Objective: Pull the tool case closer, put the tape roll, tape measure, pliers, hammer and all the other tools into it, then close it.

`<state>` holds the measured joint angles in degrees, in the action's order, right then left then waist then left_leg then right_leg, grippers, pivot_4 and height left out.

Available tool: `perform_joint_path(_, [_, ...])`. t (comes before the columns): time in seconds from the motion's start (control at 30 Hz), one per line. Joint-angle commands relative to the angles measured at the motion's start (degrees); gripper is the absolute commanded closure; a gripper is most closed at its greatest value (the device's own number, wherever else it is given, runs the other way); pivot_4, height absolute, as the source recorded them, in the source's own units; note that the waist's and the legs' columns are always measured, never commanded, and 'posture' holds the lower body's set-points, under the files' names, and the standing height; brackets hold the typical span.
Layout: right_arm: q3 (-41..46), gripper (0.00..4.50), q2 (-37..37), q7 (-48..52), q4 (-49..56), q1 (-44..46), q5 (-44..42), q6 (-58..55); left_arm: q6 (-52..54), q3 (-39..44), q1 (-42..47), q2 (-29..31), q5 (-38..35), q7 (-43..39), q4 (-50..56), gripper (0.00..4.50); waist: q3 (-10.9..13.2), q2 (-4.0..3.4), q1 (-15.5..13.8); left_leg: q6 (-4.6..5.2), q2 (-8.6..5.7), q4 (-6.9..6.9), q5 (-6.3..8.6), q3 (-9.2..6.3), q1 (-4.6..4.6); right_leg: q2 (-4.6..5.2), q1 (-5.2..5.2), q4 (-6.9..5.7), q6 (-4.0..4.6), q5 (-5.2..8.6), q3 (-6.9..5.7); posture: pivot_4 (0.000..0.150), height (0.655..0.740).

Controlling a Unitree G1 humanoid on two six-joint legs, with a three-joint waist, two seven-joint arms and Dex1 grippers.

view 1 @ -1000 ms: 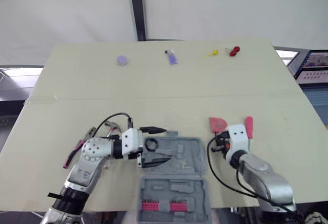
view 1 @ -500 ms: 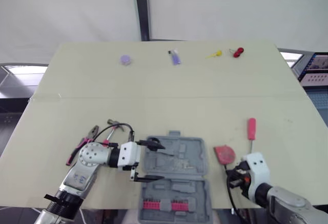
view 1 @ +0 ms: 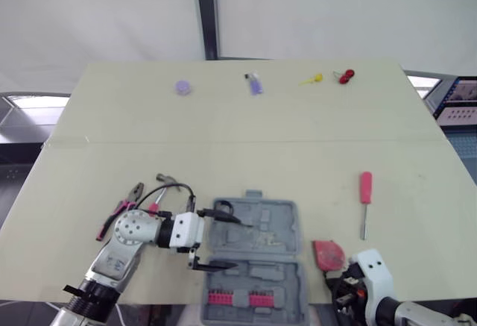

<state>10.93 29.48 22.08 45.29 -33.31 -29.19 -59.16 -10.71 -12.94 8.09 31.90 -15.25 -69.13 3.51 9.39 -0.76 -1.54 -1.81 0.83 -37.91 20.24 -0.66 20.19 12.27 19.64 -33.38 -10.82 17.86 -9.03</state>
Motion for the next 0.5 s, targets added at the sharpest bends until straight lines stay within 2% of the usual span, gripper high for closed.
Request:
perform_joint_path(0.03, [-0.5,4.47,0.7,1.4,1.5,-1.0,-1.3,0.0,-0.9,-0.4,-0.4,0.3,0.2,-0.2,0.5,0.0,0.0,0.0,0.0,0.0,0.0,0.0,0.0,0.0,0.0,0.0,0.0,0.0,0.0,0.0,0.0,0.15,0.74])
perform_joint_path(0.07, [-0.2,4.47,0.8,1.6,1.6,-0.8,-1.8,0.0,-1.0,-0.4,-0.4,0.3,0.2,-0.2,0.5,0.0,0.0,0.0,0.0,0.0,0.0,0.0,0.0,0.0,0.0,0.0,0.0,0.0,0.0,0.0,0.0,0.15,0.74])
perform_joint_path(0.17, [2.0,3.62,2.0,2.8,2.2,-0.3,-4.1,-1.3,-1.1,-0.4,-0.3,0.1,0.2,-0.2,0.4,0.0,0.0,0.0,0.0,0.0,0.0,0.0,0.0,0.0,0.0,0.0,0.0,0.0,0.0,0.0,0.0,0.15,0.74])
perform_joint_path(0.27, [5.9,2.16,6.6,7.5,2.7,-1.3,-7.7,-2.8,-1.3,-0.4,-0.1,-0.1,0.2,-0.1,0.2,0.0,0.0,0.0,0.0,0.0,0.0,-0.02,0.0,0.0,0.0,0.0,-0.01,0.0,0.0,0.0,0.0,0.15,0.74])
perform_joint_path(0.4, [11.7,0.03,17.4,18.6,0.5,-0.8,-9.0,1.7,-2.3,-0.3,0.0,-0.7,0.0,0.3,-0.3,0.0,0.0,0.01,0.0,0.03,0.0,-0.04,0.01,0.0,0.0,0.0,-0.07,0.05,0.0,0.0,-0.02,0.15,0.74])
perform_joint_path(0.5, [12.8,0.03,24.1,32.0,-5.1,0.3,-3.4,18.5,-3.9,-0.1,0.1,-1.7,0.0,0.7,-0.9,0.0,0.0,0.04,0.0,0.03,0.0,-0.05,0.02,0.0,-0.01,0.0,-0.09,0.08,0.0,0.0,-0.02,0.15,0.74])
